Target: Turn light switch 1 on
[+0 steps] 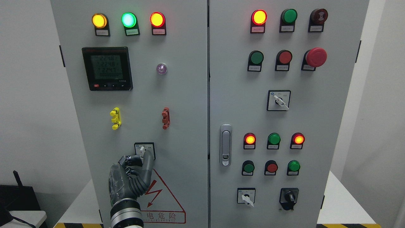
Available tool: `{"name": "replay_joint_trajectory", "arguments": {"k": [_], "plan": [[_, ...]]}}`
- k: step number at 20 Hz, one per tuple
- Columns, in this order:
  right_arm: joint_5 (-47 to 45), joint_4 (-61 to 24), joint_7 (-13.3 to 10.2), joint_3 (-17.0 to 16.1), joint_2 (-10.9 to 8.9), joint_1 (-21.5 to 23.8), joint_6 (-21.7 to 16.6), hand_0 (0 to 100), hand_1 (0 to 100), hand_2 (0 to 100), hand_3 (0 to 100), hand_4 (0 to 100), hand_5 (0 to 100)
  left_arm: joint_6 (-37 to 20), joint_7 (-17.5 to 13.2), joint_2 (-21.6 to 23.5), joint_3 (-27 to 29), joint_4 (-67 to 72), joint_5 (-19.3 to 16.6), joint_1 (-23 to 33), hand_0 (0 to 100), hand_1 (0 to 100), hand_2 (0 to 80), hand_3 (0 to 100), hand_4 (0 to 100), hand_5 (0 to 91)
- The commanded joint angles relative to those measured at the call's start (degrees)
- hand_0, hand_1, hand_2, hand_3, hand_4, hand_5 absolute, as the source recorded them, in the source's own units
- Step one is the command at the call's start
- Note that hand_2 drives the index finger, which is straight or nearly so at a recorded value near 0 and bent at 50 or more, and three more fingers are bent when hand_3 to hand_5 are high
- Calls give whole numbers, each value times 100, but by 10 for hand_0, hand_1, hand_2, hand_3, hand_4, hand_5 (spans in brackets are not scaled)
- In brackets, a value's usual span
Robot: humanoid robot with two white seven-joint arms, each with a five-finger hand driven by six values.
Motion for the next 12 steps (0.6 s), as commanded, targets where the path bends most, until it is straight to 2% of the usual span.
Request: {"name": "replay_joint_trajectory", "arguments": {"k": [1, 7, 12], "plan": [[-105, 0, -4, 0, 0, 0, 4, 120, 389, 0, 0, 0, 0, 98, -2, 0, 0, -5, 1, -54, 332, 439, 443, 634, 799, 840], [-97, 0, -4, 0, 0, 0, 4, 120, 389, 0, 0, 0, 0, 124, -11, 0, -9, -5, 9, -80, 337, 430, 442, 633, 799, 840], [-97, 0, -4, 0, 0, 0, 4, 120, 389, 0, 0, 0, 0, 142, -20, 0, -17, -5, 9, -80, 381, 413, 444, 634, 799, 839]]}}
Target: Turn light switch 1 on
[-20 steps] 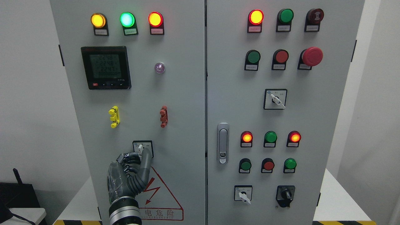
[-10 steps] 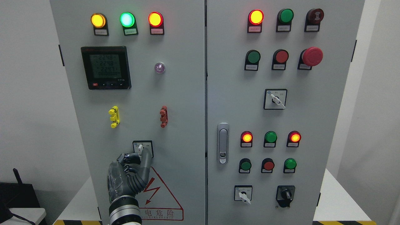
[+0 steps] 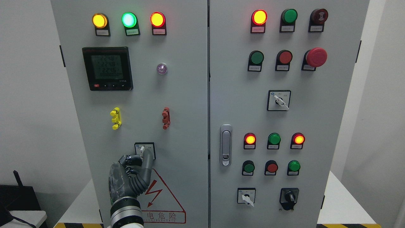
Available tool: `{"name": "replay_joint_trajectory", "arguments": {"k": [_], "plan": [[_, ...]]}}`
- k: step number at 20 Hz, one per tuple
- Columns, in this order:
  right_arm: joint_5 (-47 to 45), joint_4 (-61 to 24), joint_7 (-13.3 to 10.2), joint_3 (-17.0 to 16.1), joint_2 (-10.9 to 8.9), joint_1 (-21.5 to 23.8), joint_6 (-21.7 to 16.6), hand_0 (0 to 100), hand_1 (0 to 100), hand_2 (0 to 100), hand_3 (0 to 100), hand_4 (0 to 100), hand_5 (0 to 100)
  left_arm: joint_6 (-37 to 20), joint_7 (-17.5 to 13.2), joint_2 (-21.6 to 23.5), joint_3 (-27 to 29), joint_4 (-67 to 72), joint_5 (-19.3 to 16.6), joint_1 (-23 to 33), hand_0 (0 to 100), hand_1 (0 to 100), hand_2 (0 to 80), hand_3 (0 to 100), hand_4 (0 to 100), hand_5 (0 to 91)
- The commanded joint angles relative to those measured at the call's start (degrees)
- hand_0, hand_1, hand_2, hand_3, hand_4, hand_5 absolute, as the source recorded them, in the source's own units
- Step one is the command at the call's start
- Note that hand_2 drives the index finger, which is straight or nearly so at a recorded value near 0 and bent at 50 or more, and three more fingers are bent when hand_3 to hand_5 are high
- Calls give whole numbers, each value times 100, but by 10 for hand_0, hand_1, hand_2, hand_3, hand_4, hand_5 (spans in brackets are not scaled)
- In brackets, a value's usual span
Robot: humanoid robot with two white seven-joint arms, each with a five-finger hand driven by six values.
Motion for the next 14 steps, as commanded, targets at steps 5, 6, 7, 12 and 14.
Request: {"name": "replay_joint_trajectory", "arguments": {"k": [5, 6, 7, 12, 14], "plan": [[-97, 0, -4, 0, 0, 0, 4, 120, 389, 0, 0, 0, 0, 4, -15, 0, -14, -2, 2, -16, 432, 371, 445, 635, 798, 839], [-105, 0, -4, 0, 0, 0, 4, 120, 389, 0, 0, 0, 0, 4, -15, 0, -14, -2, 11, -16, 437, 368, 445, 635, 799, 839], [-105, 0, -4, 0, 0, 0, 4, 120, 389, 0, 0, 0, 0, 4, -15, 0, -14, -2, 11, -7, 451, 355, 445, 634, 799, 839], [-97, 0, -4, 0, 0, 0, 4, 120, 389, 0, 0, 0, 0, 4, -24, 0, -14, -2, 11, -7, 485, 314, 447, 636, 801, 839], [-105, 0, -4, 0, 0, 0, 4, 120, 389, 0, 0, 0, 0, 74, -50, 0, -14, -2, 11, -16, 492, 308, 447, 637, 802, 839]]}}
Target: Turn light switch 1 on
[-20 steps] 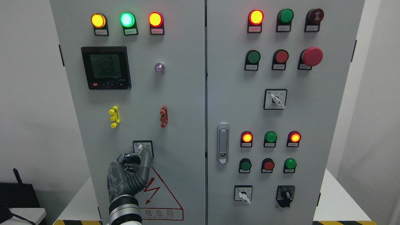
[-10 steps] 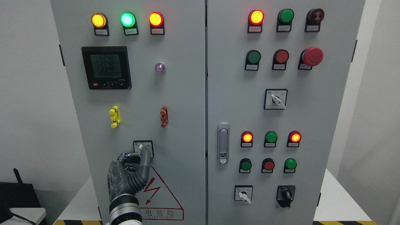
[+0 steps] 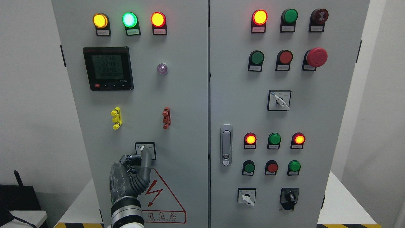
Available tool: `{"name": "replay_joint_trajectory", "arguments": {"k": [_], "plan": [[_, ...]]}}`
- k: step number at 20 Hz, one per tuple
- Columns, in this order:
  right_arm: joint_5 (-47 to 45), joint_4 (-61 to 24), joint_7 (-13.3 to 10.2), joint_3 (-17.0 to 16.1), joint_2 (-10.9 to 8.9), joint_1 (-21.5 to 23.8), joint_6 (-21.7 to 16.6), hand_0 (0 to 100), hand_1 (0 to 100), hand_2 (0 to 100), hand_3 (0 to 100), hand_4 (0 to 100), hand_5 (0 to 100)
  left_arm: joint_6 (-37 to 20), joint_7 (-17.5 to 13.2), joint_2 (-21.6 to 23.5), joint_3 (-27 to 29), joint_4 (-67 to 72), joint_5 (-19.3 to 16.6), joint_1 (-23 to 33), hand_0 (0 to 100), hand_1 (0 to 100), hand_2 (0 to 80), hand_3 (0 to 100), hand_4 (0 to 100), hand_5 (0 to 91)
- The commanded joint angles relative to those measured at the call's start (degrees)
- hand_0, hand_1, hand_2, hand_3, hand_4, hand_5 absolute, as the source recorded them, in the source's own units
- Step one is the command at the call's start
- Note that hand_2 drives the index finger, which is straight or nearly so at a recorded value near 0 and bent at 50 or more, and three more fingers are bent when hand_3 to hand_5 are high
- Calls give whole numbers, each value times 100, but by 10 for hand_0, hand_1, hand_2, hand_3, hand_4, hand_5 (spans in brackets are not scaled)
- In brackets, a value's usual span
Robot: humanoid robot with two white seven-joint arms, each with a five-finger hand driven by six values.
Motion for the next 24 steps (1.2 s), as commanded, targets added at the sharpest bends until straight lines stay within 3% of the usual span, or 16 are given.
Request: {"name": "replay_joint_trajectory", "arguments": {"k": [1, 24], "plan": [[-97, 0, -4, 0, 0, 0, 4, 120, 389, 0, 0, 0, 0, 80, -15, 0, -4, 1, 2, -2, 495, 309, 447, 637, 801, 838], [-105, 0, -4, 0, 0, 0, 4, 120, 389, 0, 0, 0, 0, 151, -103, 0, -21, 27, 2, -81, 584, 269, 432, 642, 813, 839]]}}
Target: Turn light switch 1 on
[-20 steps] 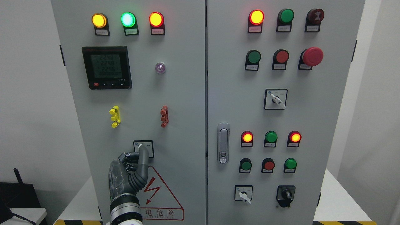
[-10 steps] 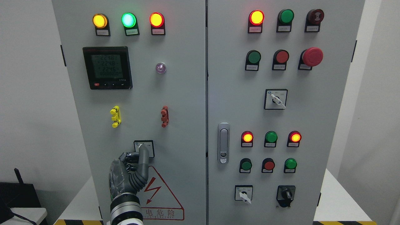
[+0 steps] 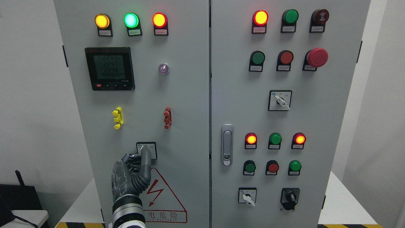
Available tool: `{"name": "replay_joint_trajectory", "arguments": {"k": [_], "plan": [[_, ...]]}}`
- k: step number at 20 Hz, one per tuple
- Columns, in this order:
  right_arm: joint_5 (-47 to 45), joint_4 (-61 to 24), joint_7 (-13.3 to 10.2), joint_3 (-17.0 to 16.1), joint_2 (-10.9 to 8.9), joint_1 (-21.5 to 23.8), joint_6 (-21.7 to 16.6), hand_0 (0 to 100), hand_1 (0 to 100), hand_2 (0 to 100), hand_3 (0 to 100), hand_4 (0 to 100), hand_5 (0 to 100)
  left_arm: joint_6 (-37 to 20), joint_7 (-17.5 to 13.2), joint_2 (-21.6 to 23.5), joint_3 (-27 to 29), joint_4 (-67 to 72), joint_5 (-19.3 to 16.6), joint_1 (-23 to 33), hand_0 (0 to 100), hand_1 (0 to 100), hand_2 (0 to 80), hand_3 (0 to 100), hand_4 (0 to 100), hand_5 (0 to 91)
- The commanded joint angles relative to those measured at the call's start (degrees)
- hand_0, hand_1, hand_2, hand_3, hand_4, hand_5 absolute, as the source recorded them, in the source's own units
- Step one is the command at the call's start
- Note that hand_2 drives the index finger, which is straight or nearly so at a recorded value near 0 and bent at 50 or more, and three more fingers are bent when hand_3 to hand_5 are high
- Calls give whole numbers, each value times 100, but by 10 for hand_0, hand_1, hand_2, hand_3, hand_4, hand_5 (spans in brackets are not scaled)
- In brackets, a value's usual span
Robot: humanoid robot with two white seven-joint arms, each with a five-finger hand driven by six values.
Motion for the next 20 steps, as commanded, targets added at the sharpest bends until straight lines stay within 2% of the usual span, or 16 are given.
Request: {"name": "replay_joint_trajectory", "arguments": {"k": [1, 9, 15, 18, 20], "plan": [[-105, 0, -4, 0, 0, 0, 4, 120, 389, 0, 0, 0, 0, 1, 1, 0, -3, 4, 0, -4, 588, 266, 432, 642, 814, 839], [-97, 0, -4, 0, 0, 0, 4, 120, 389, 0, 0, 0, 0, 1, -60, 0, -3, 12, 0, -4, 620, 221, 437, 648, 817, 840], [-105, 0, -4, 0, 0, 0, 4, 120, 389, 0, 0, 0, 0, 1, -51, 0, 5, 4, 0, -4, 660, 118, 436, 652, 819, 840], [-105, 0, -4, 0, 0, 0, 4, 120, 389, 0, 0, 0, 0, 1, -51, 0, -3, 4, 0, -4, 580, 89, 436, 654, 819, 839], [-97, 0, -4, 0, 0, 0, 4, 120, 389, 0, 0, 0, 0, 1, -51, 0, 5, 4, 0, -4, 485, 105, 437, 655, 819, 839]]}}
